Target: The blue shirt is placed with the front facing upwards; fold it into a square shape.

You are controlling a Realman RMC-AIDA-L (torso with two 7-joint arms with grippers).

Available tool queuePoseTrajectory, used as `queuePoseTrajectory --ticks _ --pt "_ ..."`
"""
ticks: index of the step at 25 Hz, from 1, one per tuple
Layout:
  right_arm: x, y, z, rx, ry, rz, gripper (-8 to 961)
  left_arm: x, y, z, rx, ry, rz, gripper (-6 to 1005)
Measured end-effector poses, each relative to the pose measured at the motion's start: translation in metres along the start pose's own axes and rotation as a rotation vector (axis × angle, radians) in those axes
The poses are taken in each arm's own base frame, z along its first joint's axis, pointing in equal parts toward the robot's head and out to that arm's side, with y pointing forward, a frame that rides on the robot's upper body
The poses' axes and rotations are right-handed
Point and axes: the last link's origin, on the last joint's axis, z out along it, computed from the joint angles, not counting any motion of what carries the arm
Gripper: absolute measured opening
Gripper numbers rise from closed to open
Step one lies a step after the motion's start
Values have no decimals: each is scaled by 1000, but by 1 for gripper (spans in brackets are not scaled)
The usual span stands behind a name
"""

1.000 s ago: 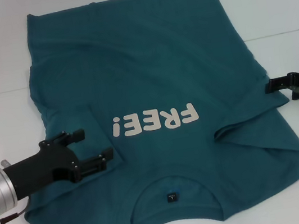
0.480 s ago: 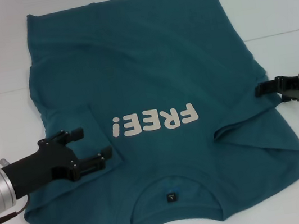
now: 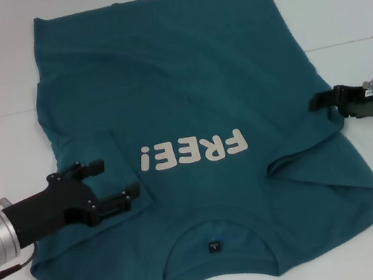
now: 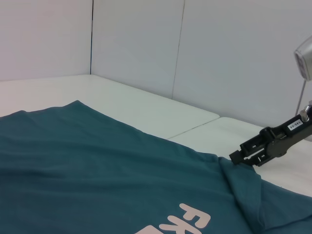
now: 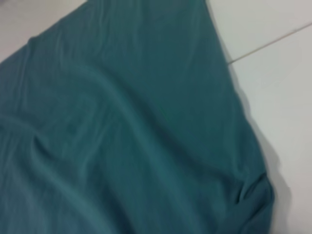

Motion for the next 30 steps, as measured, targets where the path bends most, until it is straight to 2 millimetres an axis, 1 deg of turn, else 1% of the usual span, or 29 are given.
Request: queuePoseTrajectory --ticks 3,8,13,22,27,30 --pt "-2 -2 -2 -3 -11 12 805 0 0 0 -1 0 1 904" --pt "-3 -4 -3 4 -12 -11 570 2 0 1 -1 1 5 905" --pt "2 -4 -2 -1 -6 -38 317 3 0 2 -2 3 8 905" --pt "0 -1 -7 -34 5 -69 107 2 0 1 -1 10 4 905" --pt "8 -5 -10 -53 32 -56 39 0 1 1 -2 11 9 905" --pt "8 -4 -15 -83 33 -39 35 0 1 1 -1 14 6 905"
